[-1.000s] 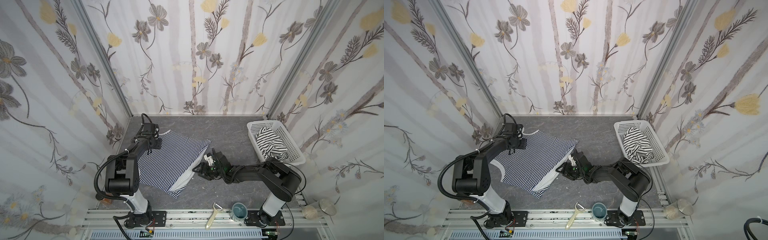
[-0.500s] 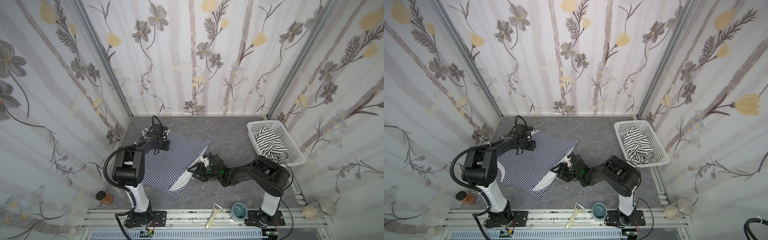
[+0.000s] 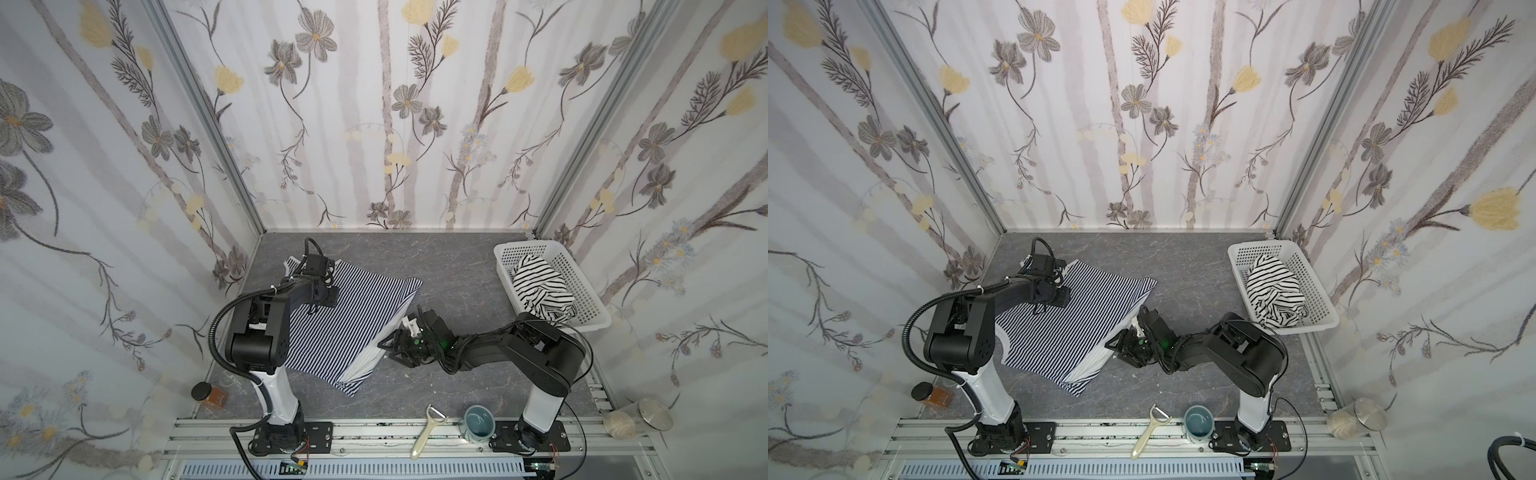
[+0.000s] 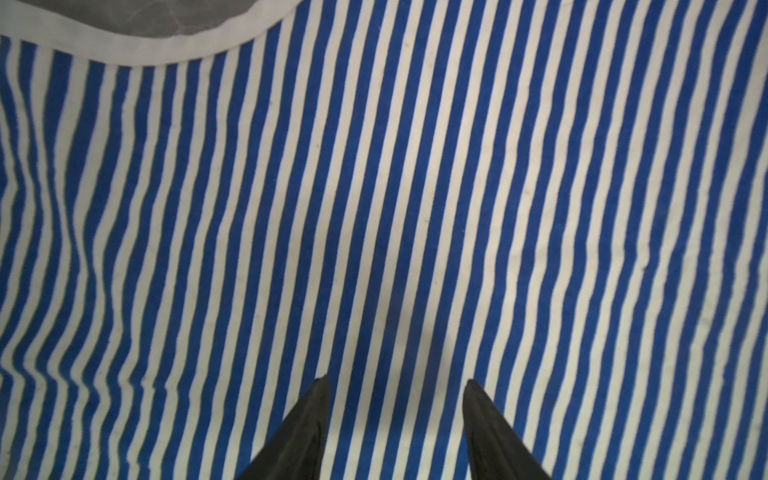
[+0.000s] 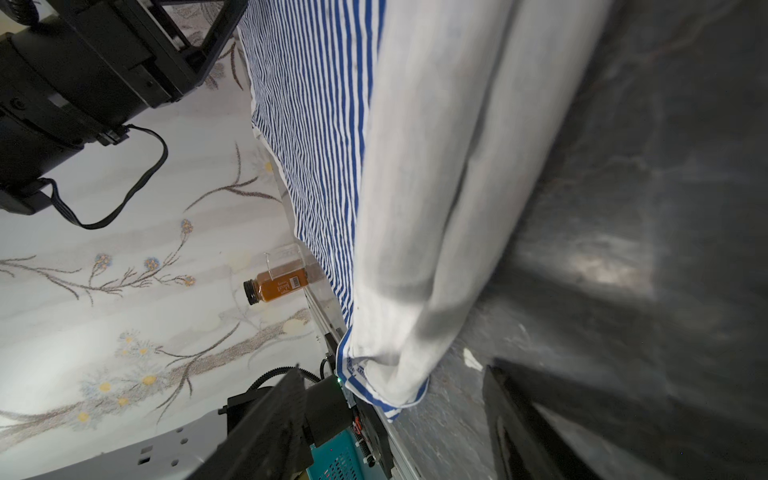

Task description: Fold and stack the tank tops

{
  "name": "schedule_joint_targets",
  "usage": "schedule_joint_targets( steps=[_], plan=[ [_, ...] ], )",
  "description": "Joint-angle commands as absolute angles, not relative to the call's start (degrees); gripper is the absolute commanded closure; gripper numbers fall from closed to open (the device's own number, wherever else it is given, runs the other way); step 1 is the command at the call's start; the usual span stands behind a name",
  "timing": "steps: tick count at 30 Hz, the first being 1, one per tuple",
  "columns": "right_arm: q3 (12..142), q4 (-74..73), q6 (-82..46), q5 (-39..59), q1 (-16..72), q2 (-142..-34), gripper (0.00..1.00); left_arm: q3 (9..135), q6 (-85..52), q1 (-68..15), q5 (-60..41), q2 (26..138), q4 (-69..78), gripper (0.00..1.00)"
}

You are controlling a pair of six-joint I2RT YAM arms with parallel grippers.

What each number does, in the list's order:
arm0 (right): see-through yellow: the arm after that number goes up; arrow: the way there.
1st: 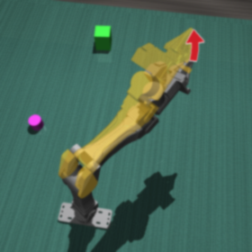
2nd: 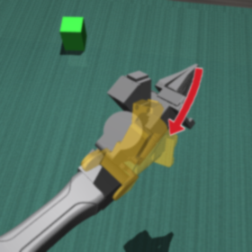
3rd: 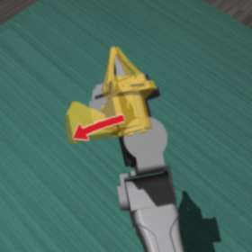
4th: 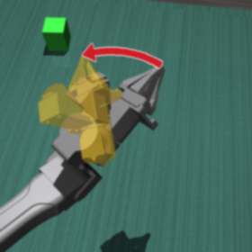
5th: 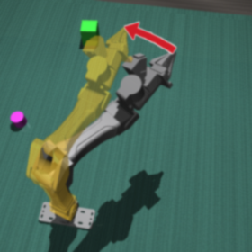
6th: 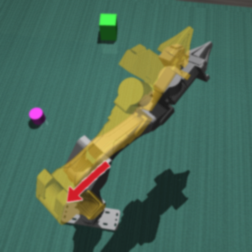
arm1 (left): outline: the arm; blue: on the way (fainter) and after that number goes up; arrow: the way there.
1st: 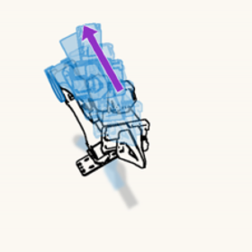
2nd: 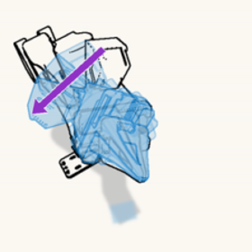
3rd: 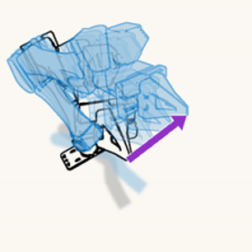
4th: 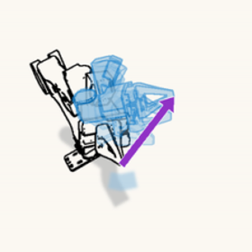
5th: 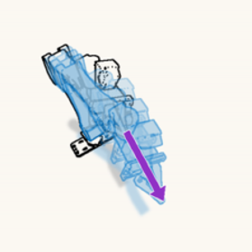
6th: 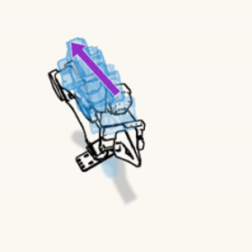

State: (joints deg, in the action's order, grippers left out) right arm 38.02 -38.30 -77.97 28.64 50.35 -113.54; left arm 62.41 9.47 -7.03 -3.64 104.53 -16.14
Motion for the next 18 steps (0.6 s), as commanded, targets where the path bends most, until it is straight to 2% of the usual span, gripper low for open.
schedule_joint_targets(
  steps=[1, 9, 15, 18],
  plan=[
    [38.4, -41.5, -80.0, 27.9, 50.5, -115.6, 0.3, 61.8, 9.2, -6.9, -3.5, 103.5, -14.4, 0.46],
    [37.6, -49.5, -84.0, 25.9, 50.4, -119.8, 0.3, 60.8, 8.7, -6.9, -3.9, 103.1, -14.0, 0.46],
    [31.5, -66.4, -90.7, 21.4, 49.0, -122.9, 0.3, 60.9, 8.4, -6.8, -4.1, 102.7, -13.8, 0.46],
    [32.8, -68.4, -91.0, 20.8, 48.4, -123.9, 0.3, 61.0, 8.2, -6.8, -4.4, 102.7, -13.7, 0.46]
  ],
)
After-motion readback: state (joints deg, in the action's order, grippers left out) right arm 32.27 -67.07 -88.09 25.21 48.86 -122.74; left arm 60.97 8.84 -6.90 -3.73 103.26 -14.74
